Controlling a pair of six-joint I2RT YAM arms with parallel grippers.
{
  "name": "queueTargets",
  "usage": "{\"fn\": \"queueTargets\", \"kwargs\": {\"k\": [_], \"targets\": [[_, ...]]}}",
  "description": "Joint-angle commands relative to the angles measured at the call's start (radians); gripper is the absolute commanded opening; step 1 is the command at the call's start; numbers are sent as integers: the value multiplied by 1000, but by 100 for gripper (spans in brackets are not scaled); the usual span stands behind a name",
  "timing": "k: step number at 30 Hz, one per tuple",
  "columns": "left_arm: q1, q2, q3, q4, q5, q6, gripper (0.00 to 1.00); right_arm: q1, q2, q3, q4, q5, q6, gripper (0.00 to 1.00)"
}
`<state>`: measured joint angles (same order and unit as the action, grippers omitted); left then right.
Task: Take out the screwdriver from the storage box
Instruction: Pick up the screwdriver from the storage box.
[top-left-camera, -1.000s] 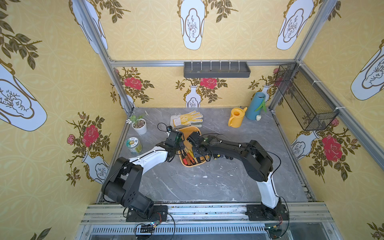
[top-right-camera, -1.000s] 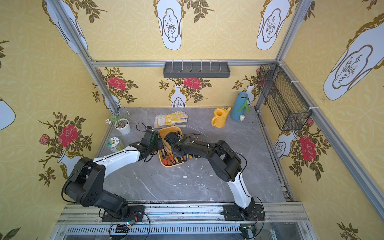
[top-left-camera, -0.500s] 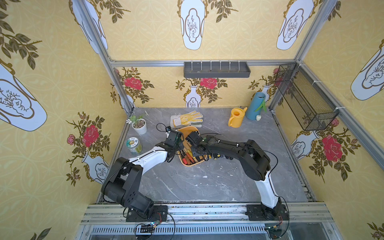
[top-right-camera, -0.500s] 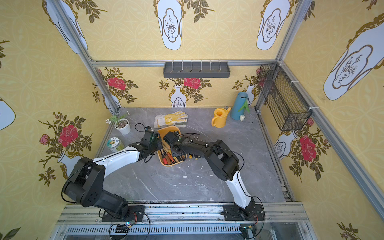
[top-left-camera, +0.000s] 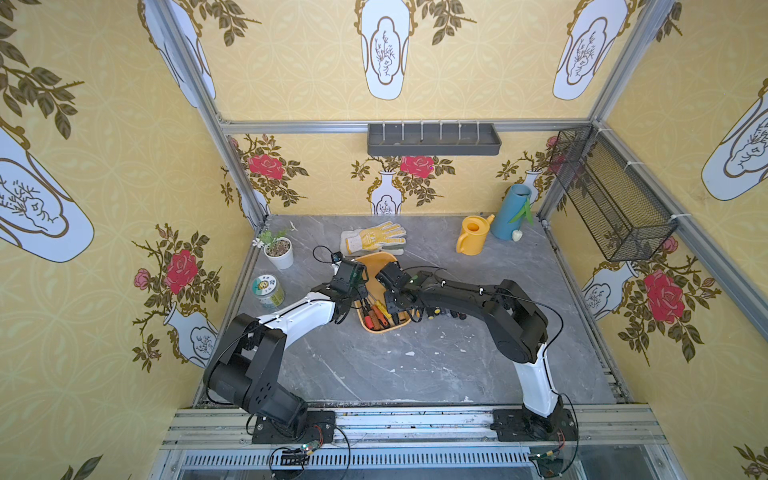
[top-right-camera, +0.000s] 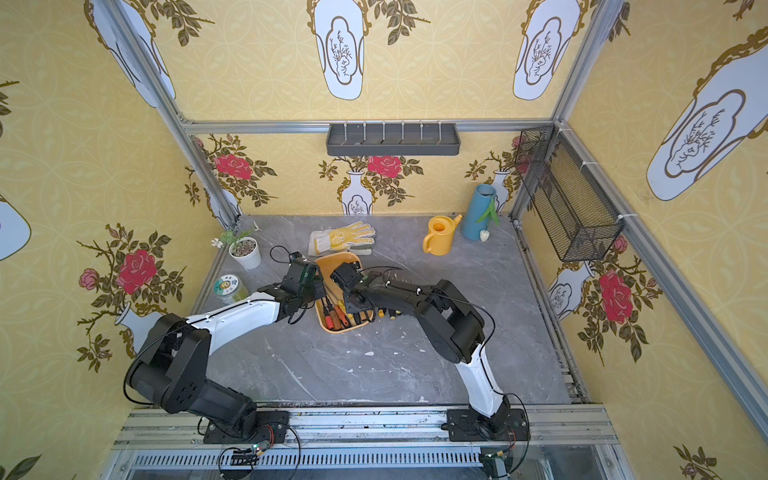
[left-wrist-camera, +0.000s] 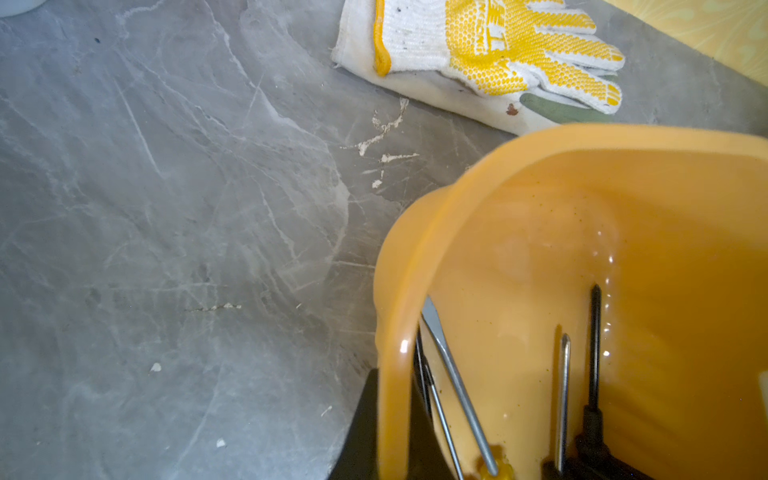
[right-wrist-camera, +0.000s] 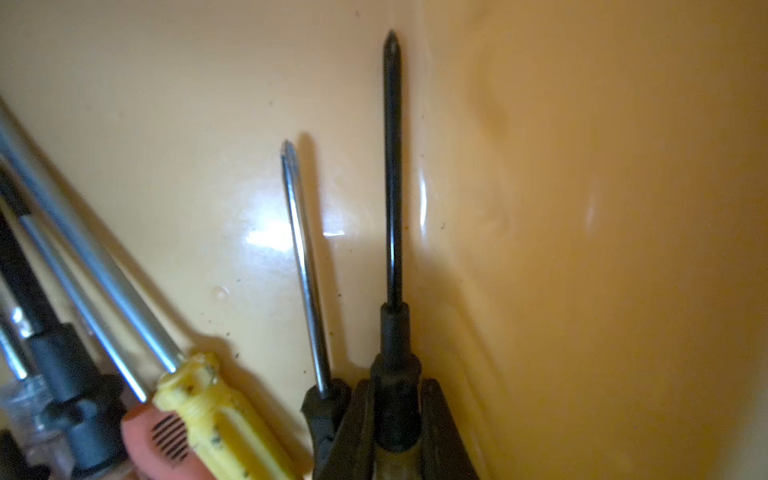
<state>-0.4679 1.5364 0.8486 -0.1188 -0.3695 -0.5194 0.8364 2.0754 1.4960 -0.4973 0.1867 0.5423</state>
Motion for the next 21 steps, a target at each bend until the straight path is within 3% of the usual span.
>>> {"fn": "queueTargets", "kwargs": {"k": [1,16,21], "targets": [[1,8,2,35,7,15,0,-3,-35,-11,14,15,-18,0],[2,16,-3,37,3,12,0,-16,-160,-49,95,30,-71,0],[1,24,0,38,7,9,0,-77,-246,-95,149,-41,-59,0]]}}
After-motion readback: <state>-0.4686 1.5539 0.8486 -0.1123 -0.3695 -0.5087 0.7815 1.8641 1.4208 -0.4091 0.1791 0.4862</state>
